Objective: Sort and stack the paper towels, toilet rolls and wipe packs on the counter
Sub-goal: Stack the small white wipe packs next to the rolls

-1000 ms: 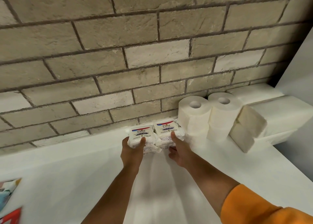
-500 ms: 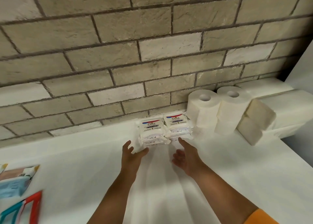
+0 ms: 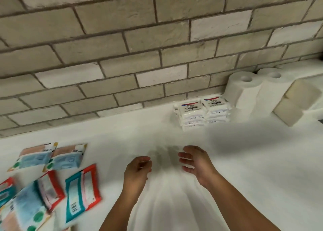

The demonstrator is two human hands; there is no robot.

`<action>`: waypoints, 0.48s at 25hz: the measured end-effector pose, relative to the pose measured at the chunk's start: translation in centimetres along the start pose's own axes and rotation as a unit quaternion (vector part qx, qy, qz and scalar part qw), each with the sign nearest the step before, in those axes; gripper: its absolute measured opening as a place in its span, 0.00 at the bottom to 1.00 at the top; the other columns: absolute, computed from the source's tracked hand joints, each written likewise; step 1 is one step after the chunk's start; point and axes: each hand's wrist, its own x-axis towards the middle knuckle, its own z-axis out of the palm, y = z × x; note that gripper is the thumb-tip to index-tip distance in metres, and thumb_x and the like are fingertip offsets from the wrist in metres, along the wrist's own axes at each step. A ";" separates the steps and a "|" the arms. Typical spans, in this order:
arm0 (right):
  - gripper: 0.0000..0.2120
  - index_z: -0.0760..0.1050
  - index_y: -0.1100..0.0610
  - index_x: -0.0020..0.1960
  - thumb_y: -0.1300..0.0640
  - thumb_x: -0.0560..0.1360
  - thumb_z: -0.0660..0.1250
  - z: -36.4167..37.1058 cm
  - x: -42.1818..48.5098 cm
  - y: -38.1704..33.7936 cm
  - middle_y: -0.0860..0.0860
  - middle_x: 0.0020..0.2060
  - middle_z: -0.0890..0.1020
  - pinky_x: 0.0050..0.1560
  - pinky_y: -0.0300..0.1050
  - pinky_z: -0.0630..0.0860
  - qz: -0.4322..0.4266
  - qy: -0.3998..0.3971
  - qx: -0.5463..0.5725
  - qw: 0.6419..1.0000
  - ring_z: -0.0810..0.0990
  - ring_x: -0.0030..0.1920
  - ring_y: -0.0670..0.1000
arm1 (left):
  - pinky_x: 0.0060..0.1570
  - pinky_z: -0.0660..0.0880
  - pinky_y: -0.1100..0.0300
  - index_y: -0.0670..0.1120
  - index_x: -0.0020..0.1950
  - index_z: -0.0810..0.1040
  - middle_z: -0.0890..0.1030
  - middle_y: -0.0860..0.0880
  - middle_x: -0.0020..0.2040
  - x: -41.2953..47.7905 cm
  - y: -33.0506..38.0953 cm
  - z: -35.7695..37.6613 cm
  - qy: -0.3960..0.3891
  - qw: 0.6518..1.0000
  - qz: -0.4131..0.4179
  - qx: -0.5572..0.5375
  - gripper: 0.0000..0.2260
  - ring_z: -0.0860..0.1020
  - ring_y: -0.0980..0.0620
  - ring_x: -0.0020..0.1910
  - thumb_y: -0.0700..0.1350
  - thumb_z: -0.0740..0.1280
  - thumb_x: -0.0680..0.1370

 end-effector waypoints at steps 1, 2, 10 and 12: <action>0.05 0.78 0.56 0.54 0.58 0.79 0.68 1.2 -0.5 0.6 0.61 0.54 0.86 0.52 0.54 0.78 -0.003 -0.004 -0.014 1.000 0.83 0.47 0.57 | 0.37 0.78 0.57 0.51 0.51 0.82 0.86 0.50 0.43 -0.3 -0.6 -1.5 0.000 1.000 0.006 0.006 0.05 0.84 0.51 0.42 0.42 0.71 0.77; 0.04 0.78 0.56 0.53 0.58 0.78 0.68 2.4 -0.9 1.2 0.61 0.53 0.86 0.51 0.53 0.78 -0.005 -0.008 -0.024 1.000 0.83 0.47 0.57 | 0.37 0.78 0.57 0.51 0.50 0.82 0.86 0.50 0.42 -0.5 -1.1 -2.8 0.000 1.000 0.011 0.013 0.06 0.84 0.50 0.42 0.41 0.70 0.77; 0.17 0.77 0.54 0.54 0.48 0.68 0.71 13.1 -3.6 6.0 0.59 0.50 0.87 0.49 0.53 0.78 -0.022 -0.085 -0.066 0.994 0.84 0.48 0.57 | 0.35 0.81 0.59 0.47 0.48 0.83 0.86 0.49 0.38 -1.6 -5.1 -16.2 0.054 0.996 0.026 0.061 0.06 0.84 0.50 0.37 0.37 0.71 0.77; 0.11 0.77 0.55 0.54 0.50 0.74 0.71 15.7 -4.0 7.0 0.58 0.50 0.87 0.48 0.52 0.78 -0.031 -0.103 -0.089 0.990 0.84 0.47 0.56 | 0.39 0.82 0.51 0.50 0.47 0.82 0.86 0.48 0.37 -1.9 -5.7 -19.4 0.072 0.994 0.033 0.082 0.06 0.84 0.48 0.36 0.38 0.72 0.77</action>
